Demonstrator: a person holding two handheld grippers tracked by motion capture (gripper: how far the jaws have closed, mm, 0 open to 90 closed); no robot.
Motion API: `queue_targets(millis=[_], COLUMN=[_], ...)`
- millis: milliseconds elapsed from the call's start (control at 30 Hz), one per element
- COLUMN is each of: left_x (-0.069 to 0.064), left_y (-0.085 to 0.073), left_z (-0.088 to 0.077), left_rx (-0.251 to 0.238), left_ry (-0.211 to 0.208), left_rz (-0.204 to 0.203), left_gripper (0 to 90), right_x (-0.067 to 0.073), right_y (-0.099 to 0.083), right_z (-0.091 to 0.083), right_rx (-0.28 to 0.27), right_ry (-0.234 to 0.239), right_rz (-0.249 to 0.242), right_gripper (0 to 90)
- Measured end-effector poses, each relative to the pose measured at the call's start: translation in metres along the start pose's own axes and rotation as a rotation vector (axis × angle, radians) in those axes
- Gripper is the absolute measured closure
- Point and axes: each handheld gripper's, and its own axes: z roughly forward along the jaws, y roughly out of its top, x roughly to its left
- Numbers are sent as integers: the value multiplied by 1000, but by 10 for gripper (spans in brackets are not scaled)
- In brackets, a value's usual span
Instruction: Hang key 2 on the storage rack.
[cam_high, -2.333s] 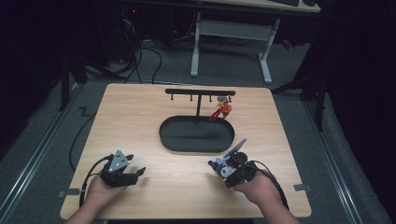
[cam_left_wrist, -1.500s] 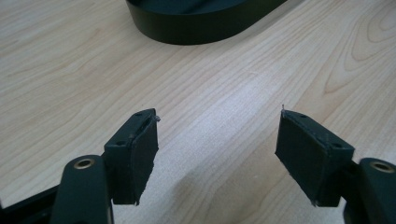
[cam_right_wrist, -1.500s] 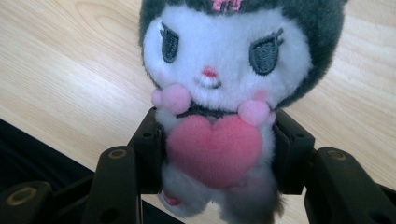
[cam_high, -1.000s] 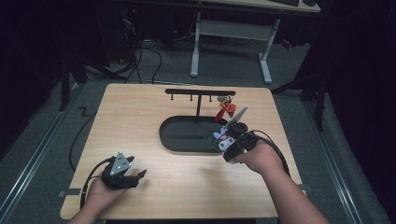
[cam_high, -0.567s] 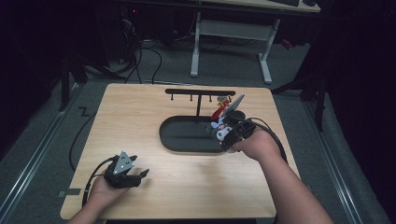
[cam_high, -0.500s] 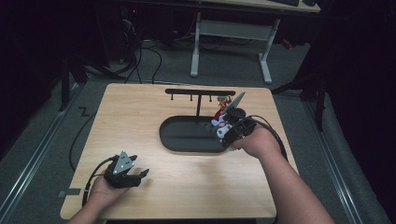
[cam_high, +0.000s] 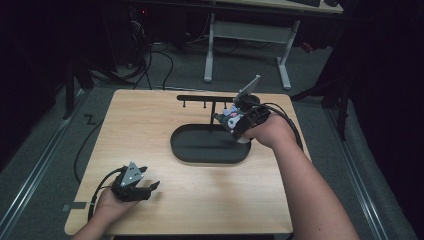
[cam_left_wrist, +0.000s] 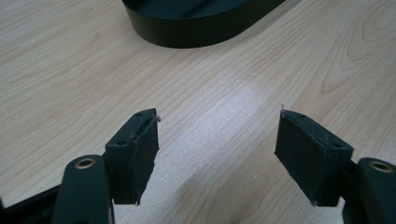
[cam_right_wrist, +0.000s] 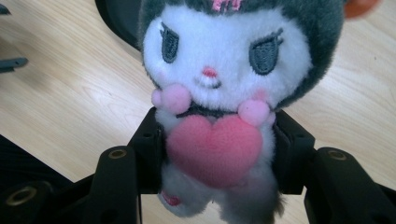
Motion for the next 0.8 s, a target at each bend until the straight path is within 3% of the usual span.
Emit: queue_targets(millis=[567,800], left_x=[2,2], left_y=[-1,-1], left_z=[0,0], left_rx=[-3,-5], left_ry=[-9,-9], left_rz=[-3,-4], left_gripper=[307,309], right_x=[-2,-8], right_y=[29,33], right_z=[-4,-3], right_rx=[-32,-59], right_ry=[-15,-62], right_rz=[1,23], right_gripper=[475,475])
